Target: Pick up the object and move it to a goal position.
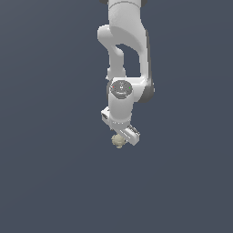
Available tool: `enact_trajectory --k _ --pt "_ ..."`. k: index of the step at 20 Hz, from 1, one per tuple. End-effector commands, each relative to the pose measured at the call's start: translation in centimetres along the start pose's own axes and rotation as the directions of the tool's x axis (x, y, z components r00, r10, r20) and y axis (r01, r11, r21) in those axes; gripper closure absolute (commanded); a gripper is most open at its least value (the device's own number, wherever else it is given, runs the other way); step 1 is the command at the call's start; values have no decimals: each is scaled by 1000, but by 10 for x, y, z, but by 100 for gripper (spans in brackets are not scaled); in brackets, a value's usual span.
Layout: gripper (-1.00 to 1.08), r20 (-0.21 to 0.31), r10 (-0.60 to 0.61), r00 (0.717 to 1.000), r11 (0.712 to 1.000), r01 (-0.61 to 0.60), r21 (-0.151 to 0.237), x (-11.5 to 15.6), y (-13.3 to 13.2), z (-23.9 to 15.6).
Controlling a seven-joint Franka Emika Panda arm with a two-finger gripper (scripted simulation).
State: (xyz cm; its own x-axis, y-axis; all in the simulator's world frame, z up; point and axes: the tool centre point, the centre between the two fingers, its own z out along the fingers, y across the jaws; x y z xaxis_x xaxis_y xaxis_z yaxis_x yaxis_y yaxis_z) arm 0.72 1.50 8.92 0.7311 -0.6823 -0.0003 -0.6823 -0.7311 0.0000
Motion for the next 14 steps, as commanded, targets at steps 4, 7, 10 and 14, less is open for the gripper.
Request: enact_trajectory --k 4,7,10,14 --pt "-92 0 1 1000 1000 -1 0 0 0 13" --pt "-92 0 3 1000 1000 -3 0 -1 1 30" --pt "-92 0 4 1000 1000 -4 0 -1 1 43" --pt "-92 0 5 1000 1000 -5 0 0 0 50"
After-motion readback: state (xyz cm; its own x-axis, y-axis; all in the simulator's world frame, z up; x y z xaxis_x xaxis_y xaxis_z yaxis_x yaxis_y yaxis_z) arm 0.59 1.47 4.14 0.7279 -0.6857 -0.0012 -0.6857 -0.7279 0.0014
